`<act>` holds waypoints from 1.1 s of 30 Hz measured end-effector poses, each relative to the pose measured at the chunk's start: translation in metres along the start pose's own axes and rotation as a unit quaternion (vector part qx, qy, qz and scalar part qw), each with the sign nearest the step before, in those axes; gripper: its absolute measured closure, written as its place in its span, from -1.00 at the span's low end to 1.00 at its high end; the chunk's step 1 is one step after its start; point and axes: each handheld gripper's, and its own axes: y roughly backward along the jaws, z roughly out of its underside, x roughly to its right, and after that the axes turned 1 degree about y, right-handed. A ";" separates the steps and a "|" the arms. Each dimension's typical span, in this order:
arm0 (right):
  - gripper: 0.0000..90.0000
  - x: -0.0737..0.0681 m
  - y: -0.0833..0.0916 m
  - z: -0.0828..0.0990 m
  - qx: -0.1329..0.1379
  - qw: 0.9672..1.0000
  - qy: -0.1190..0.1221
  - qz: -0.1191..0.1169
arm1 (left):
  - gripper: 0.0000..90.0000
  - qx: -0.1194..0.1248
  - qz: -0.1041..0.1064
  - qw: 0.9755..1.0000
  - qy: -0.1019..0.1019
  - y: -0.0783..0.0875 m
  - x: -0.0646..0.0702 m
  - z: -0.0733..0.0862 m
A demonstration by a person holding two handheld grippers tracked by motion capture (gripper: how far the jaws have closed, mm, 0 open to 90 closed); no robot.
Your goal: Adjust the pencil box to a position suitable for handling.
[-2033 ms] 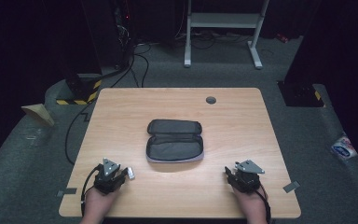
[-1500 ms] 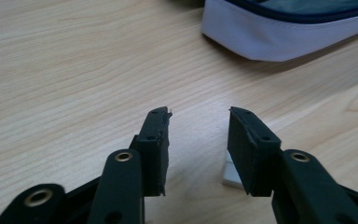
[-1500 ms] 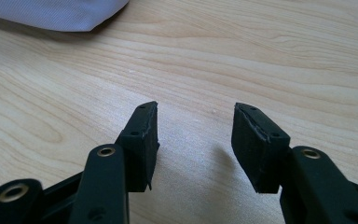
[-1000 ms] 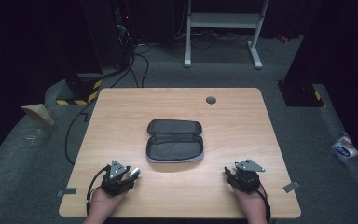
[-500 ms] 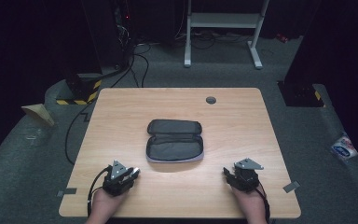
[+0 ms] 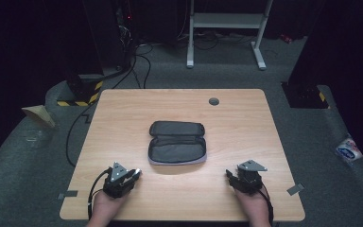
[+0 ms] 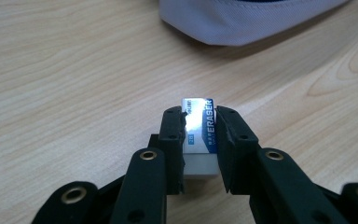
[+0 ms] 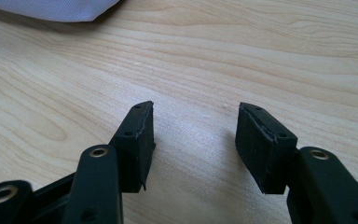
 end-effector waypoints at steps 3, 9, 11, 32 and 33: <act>0.03 0.000 0.000 0.000 0.000 1.000 0.000 0.000 | 0.62 0.011 -0.002 1.000 0.008 0.003 -0.002 -0.001; 0.03 0.000 0.000 0.000 0.001 1.000 0.001 0.000 | 0.62 0.023 -0.002 1.000 0.015 0.007 -0.002 -0.002; 0.03 0.000 0.000 0.000 0.001 1.000 0.001 0.000 | 0.62 0.029 -0.005 0.999 0.011 0.008 -0.002 -0.004; 0.00 0.000 -0.001 -0.001 0.001 1.000 0.003 -0.002 | 0.62 0.064 0.002 0.998 0.009 0.015 0.005 -0.022; 0.00 0.000 -0.001 -0.001 0.000 1.000 0.003 -0.001 | 0.62 0.065 0.001 0.998 0.008 0.014 0.005 -0.024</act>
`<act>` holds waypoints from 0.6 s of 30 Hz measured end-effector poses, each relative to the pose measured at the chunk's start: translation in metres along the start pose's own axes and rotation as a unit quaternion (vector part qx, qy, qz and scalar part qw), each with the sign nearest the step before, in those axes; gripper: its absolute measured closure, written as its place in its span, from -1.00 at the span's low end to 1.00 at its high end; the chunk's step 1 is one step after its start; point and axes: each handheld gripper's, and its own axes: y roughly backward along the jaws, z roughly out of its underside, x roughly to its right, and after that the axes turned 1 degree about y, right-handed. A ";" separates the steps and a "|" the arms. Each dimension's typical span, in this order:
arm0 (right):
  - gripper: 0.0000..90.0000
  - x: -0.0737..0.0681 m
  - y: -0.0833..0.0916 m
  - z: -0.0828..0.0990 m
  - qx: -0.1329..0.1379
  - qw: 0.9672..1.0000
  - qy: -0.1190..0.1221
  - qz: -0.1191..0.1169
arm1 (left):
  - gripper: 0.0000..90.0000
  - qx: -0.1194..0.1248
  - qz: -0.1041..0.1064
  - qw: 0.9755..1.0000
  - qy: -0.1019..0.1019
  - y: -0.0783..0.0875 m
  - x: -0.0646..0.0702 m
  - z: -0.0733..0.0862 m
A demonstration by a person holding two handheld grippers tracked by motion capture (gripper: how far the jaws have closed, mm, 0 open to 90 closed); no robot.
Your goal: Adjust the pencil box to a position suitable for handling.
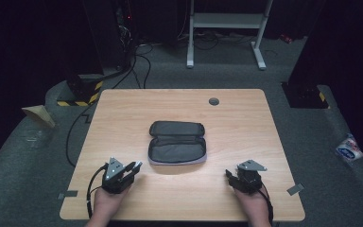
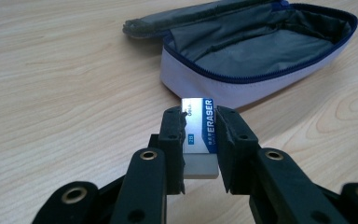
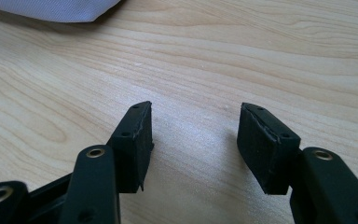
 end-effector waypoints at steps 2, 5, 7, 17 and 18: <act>0.00 0.000 0.000 0.000 0.000 1.000 -0.002 0.001 | 0.62 0.004 0.003 1.000 0.002 0.000 0.002 -0.002; 0.00 0.000 0.000 0.000 0.000 1.000 -0.002 0.001 | 0.62 0.008 0.006 1.000 -0.007 0.000 0.006 -0.005; 0.00 0.000 0.000 0.000 0.000 1.000 -0.002 0.001 | 0.62 0.009 0.008 1.000 -0.007 0.000 0.008 -0.005; 0.00 -0.001 0.000 0.000 0.000 1.000 -0.002 0.002 | 0.62 0.016 0.019 1.000 -0.003 -0.003 0.015 -0.011; 0.00 -0.001 0.000 0.000 0.000 1.000 -0.002 0.001 | 0.62 0.017 0.020 1.000 -0.002 -0.003 0.015 -0.011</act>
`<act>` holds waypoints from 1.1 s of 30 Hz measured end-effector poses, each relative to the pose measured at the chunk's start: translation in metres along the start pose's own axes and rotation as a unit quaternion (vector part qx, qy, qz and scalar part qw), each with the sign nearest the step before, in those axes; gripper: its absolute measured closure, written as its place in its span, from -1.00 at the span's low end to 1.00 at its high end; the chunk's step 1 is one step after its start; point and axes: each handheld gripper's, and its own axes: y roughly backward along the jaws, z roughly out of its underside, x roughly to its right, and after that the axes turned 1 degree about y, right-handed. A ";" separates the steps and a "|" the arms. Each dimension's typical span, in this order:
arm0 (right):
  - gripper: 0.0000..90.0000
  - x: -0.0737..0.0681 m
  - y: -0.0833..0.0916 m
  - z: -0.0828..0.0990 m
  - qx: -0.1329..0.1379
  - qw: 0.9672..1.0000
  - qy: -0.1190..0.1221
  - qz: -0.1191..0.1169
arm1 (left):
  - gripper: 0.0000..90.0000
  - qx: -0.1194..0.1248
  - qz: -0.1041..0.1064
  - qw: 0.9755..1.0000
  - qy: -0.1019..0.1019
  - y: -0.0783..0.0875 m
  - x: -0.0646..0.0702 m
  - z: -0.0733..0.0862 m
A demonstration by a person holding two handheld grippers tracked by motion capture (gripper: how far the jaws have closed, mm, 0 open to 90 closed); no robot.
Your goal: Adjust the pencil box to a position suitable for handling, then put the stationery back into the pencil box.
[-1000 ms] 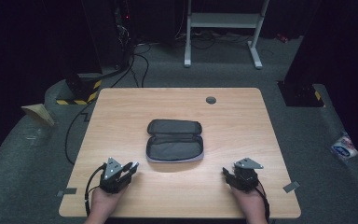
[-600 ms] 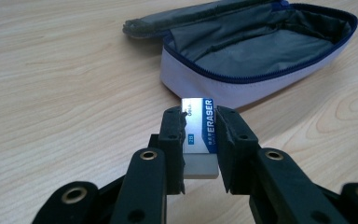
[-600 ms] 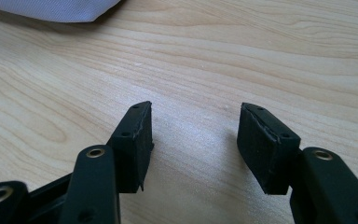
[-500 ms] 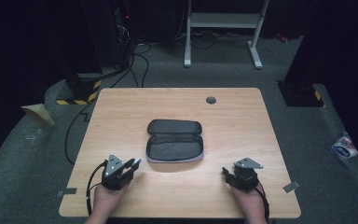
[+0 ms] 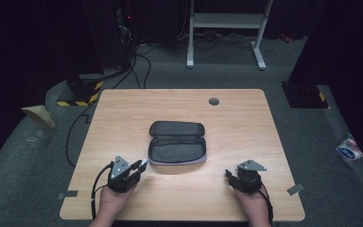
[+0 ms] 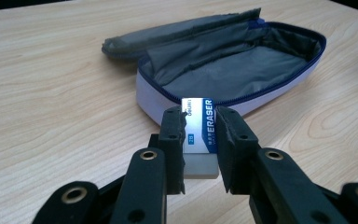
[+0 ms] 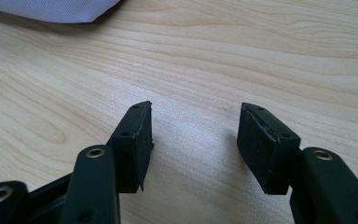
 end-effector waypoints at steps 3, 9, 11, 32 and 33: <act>0.00 0.000 0.000 0.000 0.000 1.000 0.000 0.000 | 0.62 0.004 0.000 1.000 0.000 0.000 -0.001 -0.003; 0.00 0.000 0.000 0.000 -0.001 1.000 -0.001 0.001 | 0.62 0.018 0.000 1.000 0.001 0.002 -0.002 -0.015; 0.00 0.000 0.000 0.000 0.000 1.000 -0.001 0.001 | 0.62 0.019 0.000 1.000 0.002 0.002 -0.002 -0.018; 0.00 0.000 -0.001 -0.001 0.000 1.000 0.000 0.000 | 0.62 0.011 0.022 1.000 -0.002 -0.024 0.009 -0.045; 0.00 0.000 -0.001 -0.001 0.000 1.000 0.000 -0.001 | 0.62 0.011 0.022 1.000 -0.001 -0.026 0.009 -0.046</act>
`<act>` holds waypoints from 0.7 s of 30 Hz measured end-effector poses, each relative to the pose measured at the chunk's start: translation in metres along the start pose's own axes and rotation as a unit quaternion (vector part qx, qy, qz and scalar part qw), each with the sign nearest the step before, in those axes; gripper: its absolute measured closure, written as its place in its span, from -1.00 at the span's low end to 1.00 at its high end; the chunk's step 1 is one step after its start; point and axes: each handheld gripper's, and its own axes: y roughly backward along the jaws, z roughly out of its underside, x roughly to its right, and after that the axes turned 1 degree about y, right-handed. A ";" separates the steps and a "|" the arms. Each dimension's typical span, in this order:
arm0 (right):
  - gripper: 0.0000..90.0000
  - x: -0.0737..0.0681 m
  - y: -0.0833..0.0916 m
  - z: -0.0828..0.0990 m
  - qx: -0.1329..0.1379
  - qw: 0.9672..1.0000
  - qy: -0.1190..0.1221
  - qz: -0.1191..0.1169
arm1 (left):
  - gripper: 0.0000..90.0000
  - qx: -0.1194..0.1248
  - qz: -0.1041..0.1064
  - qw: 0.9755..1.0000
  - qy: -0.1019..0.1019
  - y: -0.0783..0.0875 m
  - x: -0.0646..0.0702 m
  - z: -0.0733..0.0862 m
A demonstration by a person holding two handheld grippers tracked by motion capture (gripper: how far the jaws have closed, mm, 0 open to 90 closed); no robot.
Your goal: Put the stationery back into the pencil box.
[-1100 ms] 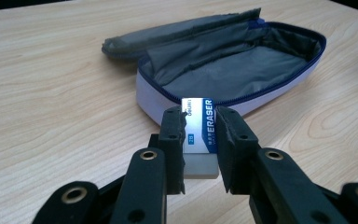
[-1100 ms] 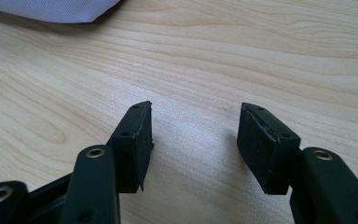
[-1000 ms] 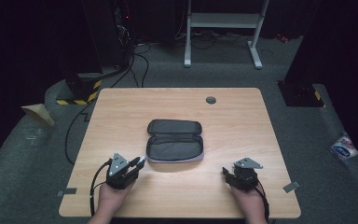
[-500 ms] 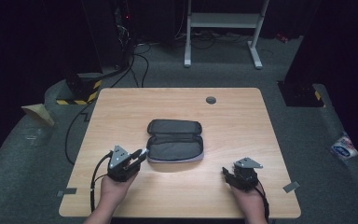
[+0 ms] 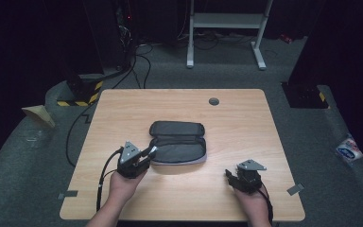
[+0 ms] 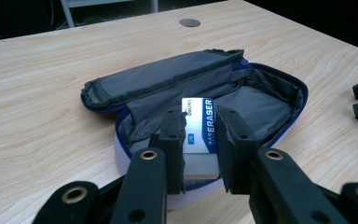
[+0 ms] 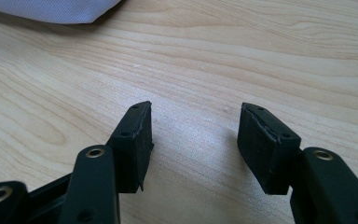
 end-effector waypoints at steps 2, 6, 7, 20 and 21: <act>0.00 0.000 0.000 0.000 0.000 1.000 0.000 0.000 | 0.62 0.000 0.002 1.000 0.000 -0.003 0.000 -0.002; 0.00 0.000 0.000 0.000 0.000 1.000 0.000 0.000 | 0.62 -0.006 0.005 1.000 0.000 -0.009 0.001 -0.005; 0.00 0.000 0.000 0.000 0.000 1.000 0.000 0.000 | 0.62 -0.006 0.005 1.000 0.001 -0.010 0.001 -0.006; 0.00 0.000 0.000 0.000 0.000 1.000 0.000 0.000 | 0.62 -0.013 0.008 1.000 0.003 -0.023 0.003 -0.014; 0.00 0.000 0.000 0.000 0.000 1.000 0.000 0.000 | 0.62 -0.014 0.008 1.000 0.002 -0.024 0.003 -0.015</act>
